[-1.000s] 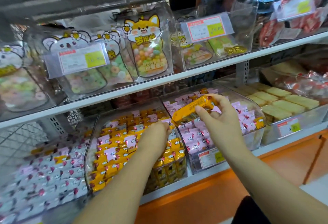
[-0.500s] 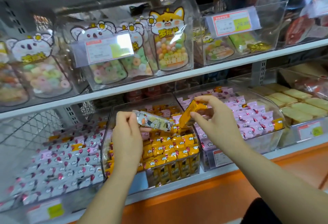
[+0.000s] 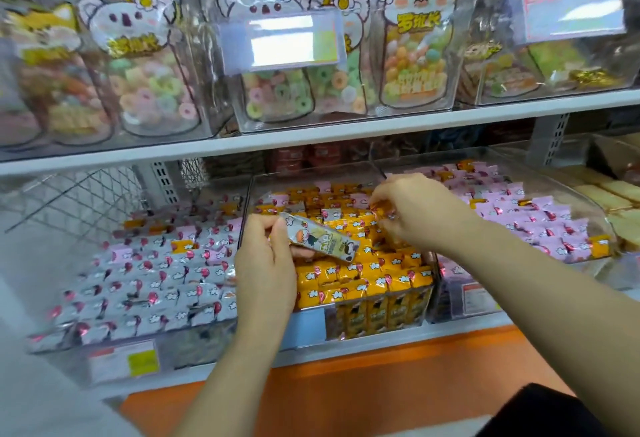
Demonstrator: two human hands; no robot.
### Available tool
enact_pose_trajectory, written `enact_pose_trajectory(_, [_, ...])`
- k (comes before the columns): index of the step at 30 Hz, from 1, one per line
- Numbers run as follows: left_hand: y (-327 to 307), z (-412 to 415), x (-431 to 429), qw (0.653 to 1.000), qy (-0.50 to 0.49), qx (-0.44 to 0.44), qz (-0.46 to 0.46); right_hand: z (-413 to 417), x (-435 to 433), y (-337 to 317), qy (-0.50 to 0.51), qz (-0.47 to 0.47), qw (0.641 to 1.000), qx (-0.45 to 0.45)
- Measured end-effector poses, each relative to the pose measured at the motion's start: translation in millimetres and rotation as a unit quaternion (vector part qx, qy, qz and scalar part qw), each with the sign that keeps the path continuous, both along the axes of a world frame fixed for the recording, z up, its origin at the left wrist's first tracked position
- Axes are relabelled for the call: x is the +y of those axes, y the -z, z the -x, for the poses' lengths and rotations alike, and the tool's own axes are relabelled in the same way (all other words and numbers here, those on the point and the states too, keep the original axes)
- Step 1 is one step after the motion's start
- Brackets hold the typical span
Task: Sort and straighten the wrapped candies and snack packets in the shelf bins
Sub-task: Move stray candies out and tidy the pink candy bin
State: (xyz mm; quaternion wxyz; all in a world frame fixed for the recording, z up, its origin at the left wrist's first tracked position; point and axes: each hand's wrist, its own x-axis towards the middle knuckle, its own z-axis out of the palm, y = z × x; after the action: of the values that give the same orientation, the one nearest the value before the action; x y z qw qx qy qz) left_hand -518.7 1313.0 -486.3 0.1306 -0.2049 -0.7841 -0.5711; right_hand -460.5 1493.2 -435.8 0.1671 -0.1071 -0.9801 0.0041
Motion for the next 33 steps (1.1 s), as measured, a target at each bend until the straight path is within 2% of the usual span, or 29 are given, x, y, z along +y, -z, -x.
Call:
enact_pose_trajectory(4, [-2, 2, -2, 1.0, 0.015, -0.006, -0.017, 6, 8, 11, 0.064, 0.028, 0.996, -0.058])
enact_pose_trajectory(7, [-1, 4, -5, 1.0, 0.02, -0.007, -0.017, 4, 11, 23, 0.062, -0.083, 0.989, -0.108])
enact_pose_trajectory(9, [-1, 5, -8, 1.0, 0.016, -0.005, -0.007, -1, 9, 27, 0.063, -0.116, 0.987, -0.096])
enact_pose_trajectory(11, [-2, 5, -11, 1.0, 0.011, -0.01, -0.005, -7, 5, 32, 0.078, -0.104, 0.988, -0.083])
enact_pose_trajectory(17, [0, 2, -14, 1.0, 0.016, -0.019, -0.002, -18, 1, 43, 0.073, -0.078, 0.986, -0.13])
enact_pose_trajectory(20, [0, 1, -19, 1.0, 0.018, -0.022, -0.005, -16, -2, 37, 0.072, -0.048, 0.992, -0.091])
enact_pose_trajectory(22, [-2, 0, -25, 1.0, 0.02, -0.019, -0.013, -14, -12, 33, 0.04, -0.023, 0.999, -0.013])
enact_pose_trajectory(24, [-4, 0, -32, 0.999, 0.019, -0.006, -0.025, -11, -30, 27, -0.033, 0.046, 0.997, 0.046])
enact_pose_trajectory(27, [-8, -2, -46, 0.999, 0.01, 0.024, -0.029, -4, -65, 16, -0.148, 0.175, 0.972, 0.053])
enact_pose_trajectory(33, [-11, 3, -77, 0.999, 0.027, 0.039, -0.023, 19, -107, 9, -0.223, 0.196, 0.953, 0.061])
